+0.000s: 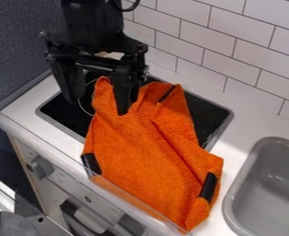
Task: Unfold the cloth from right to left
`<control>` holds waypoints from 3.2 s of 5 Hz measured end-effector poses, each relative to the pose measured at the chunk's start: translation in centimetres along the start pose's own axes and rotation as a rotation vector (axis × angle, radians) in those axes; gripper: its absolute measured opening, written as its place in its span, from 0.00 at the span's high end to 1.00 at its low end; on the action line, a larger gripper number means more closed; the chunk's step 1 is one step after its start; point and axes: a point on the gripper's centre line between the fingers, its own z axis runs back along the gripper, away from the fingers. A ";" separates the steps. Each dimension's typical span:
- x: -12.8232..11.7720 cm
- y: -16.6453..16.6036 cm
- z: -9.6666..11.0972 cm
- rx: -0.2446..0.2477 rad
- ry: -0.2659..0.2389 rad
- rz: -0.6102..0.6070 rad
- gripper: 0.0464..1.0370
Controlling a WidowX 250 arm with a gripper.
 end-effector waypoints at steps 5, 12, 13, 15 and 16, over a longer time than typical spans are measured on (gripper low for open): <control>5.5 -4.7 -8.9 0.005 0.042 0.587 0.04; 8.4 -3.3 -16.8 0.057 0.204 0.579 0.97; 8.5 -3.3 -14.8 0.063 0.171 0.557 1.00; 8.9 -6.5 -10.9 0.015 0.100 0.382 1.00; 9.3 -9.9 -10.3 -0.057 0.070 0.293 1.00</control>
